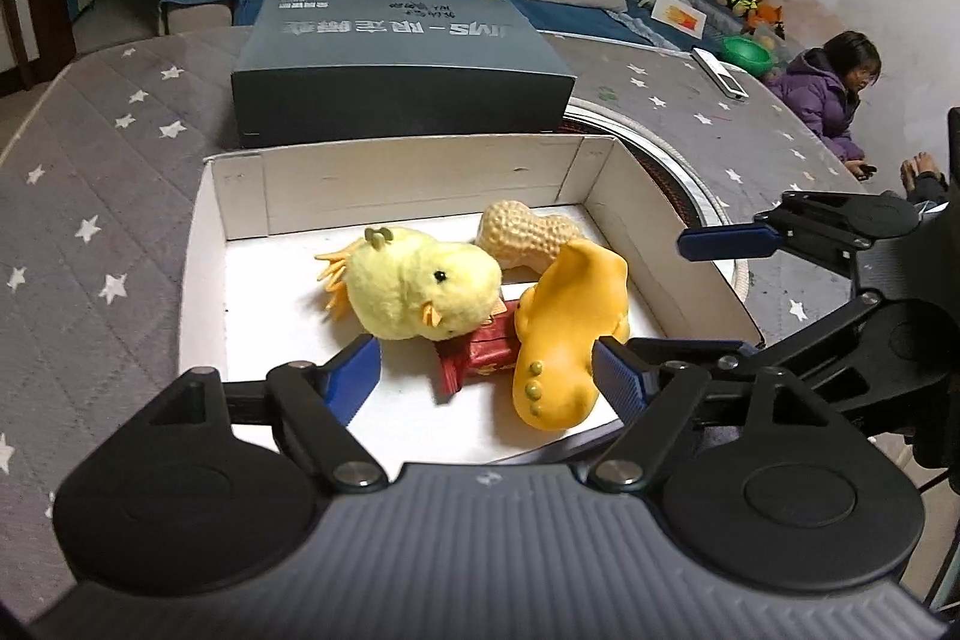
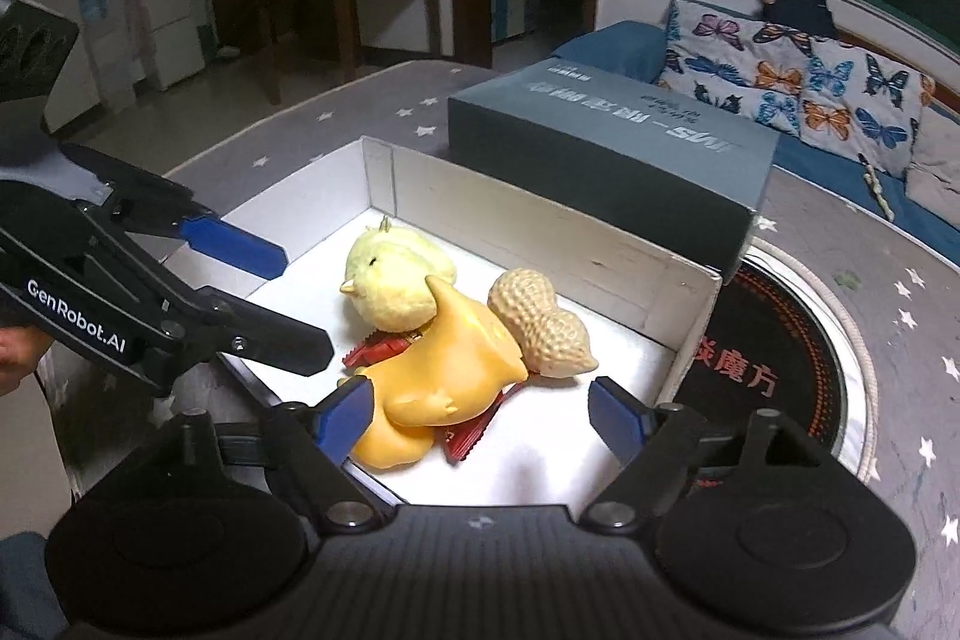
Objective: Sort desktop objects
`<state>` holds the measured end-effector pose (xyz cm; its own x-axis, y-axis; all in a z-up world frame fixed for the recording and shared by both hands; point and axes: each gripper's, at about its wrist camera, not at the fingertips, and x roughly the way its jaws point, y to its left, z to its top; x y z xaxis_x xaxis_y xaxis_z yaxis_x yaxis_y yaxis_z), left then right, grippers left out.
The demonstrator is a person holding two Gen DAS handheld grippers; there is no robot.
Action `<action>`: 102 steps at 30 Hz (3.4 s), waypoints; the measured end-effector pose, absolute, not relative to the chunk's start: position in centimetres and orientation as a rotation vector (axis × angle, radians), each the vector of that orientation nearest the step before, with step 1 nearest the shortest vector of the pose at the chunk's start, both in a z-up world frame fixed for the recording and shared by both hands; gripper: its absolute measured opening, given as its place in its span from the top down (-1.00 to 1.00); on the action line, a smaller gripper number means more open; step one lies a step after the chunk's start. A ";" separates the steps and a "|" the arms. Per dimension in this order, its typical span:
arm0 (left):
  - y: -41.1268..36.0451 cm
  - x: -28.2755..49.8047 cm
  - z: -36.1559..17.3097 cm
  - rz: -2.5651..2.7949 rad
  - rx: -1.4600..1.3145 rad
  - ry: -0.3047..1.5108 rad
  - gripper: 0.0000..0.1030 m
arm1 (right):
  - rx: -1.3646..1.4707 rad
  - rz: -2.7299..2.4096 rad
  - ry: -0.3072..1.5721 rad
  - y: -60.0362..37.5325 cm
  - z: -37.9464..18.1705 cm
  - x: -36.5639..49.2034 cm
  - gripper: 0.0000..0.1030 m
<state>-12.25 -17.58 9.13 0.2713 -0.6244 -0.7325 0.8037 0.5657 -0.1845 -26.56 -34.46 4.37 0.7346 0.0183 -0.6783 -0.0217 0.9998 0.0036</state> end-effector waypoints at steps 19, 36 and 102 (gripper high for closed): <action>-16.7 -13.5 11.3 -0.856 0.313 0.731 -0.94 | 0.107 -0.082 0.668 -34.4 4.7 -29.0 -0.88; -17.9 -11.8 11.1 -0.780 0.351 0.762 -0.96 | 0.173 -0.127 0.647 -35.5 5.2 -27.9 -0.88; -30.0 15.9 8.2 -0.659 0.209 0.889 -0.96 | 0.356 -0.197 0.678 -52.2 2.9 -8.8 -1.00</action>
